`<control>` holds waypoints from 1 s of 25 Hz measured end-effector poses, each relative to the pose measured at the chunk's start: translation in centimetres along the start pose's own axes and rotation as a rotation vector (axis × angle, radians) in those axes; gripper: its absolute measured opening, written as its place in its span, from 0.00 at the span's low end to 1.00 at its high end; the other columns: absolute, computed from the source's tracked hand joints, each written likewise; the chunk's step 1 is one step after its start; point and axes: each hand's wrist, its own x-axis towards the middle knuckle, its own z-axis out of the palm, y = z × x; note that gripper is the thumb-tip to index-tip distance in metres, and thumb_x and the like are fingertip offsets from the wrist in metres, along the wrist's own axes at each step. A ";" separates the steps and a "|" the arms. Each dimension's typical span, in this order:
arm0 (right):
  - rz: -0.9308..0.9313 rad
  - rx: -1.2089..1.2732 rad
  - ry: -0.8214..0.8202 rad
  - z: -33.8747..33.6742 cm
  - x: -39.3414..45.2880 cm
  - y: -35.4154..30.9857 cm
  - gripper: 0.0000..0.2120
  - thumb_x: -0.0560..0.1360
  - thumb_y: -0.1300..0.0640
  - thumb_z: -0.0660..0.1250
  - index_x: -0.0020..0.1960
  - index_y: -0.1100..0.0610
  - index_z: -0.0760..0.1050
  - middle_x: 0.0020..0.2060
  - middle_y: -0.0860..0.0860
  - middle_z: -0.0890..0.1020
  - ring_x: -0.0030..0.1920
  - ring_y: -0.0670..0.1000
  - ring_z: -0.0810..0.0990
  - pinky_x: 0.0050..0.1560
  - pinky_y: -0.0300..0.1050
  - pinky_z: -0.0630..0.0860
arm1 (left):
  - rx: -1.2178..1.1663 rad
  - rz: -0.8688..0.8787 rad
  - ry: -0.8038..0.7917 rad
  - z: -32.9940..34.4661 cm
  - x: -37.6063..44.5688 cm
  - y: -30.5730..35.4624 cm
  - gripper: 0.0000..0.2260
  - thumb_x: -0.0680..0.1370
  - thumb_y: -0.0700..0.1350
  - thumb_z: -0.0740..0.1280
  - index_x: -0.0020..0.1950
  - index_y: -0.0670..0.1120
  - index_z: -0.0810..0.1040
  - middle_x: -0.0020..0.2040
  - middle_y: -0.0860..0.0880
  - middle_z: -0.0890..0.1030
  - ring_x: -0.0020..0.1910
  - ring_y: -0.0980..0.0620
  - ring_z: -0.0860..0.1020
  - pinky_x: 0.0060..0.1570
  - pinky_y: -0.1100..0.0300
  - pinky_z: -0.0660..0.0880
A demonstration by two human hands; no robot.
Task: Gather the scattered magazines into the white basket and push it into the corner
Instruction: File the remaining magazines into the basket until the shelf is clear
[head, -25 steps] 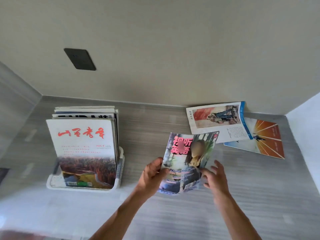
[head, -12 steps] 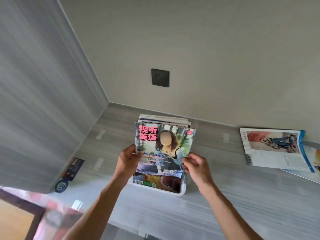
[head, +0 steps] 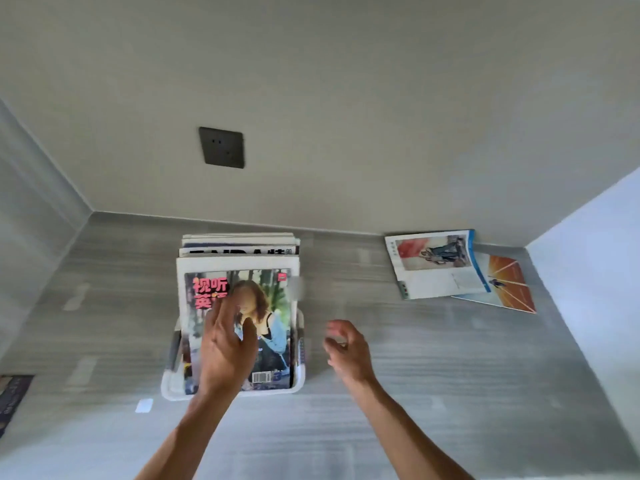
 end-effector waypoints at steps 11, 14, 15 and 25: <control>-0.016 -0.456 0.130 -22.2 12.6 7.8 0.14 0.73 0.61 0.66 0.58 0.55 0.77 0.57 0.54 0.83 0.52 0.54 0.82 0.53 0.44 0.76 | -0.019 -0.044 -0.534 21.8 -0.4 10.7 0.23 0.74 0.36 0.64 0.68 0.49 0.73 0.66 0.50 0.76 0.64 0.54 0.74 0.62 0.60 0.70; -0.095 -0.795 0.023 -24.7 18.5 8.7 0.21 0.73 0.60 0.66 0.66 0.55 0.70 0.64 0.55 0.76 0.62 0.58 0.75 0.59 0.52 0.74 | 0.040 -0.120 -0.553 25.8 0.0 10.7 0.27 0.71 0.34 0.62 0.69 0.50 0.71 0.68 0.51 0.75 0.66 0.53 0.72 0.65 0.56 0.70; -0.131 -0.914 0.006 -25.1 19.9 9.0 0.24 0.72 0.61 0.66 0.68 0.55 0.68 0.67 0.55 0.73 0.64 0.58 0.72 0.61 0.53 0.73 | 0.062 -0.144 -0.557 26.9 0.2 10.7 0.28 0.70 0.34 0.62 0.70 0.50 0.71 0.69 0.50 0.74 0.67 0.52 0.72 0.66 0.56 0.69; -0.649 -1.472 0.072 -27.2 25.2 10.5 0.07 0.70 0.64 0.71 0.48 0.62 0.78 0.31 0.55 0.83 0.30 0.56 0.81 0.37 0.49 0.79 | 0.058 -0.226 -0.468 30.3 -0.5 11.0 0.22 0.73 0.36 0.63 0.64 0.52 0.75 0.64 0.54 0.78 0.62 0.57 0.74 0.59 0.62 0.71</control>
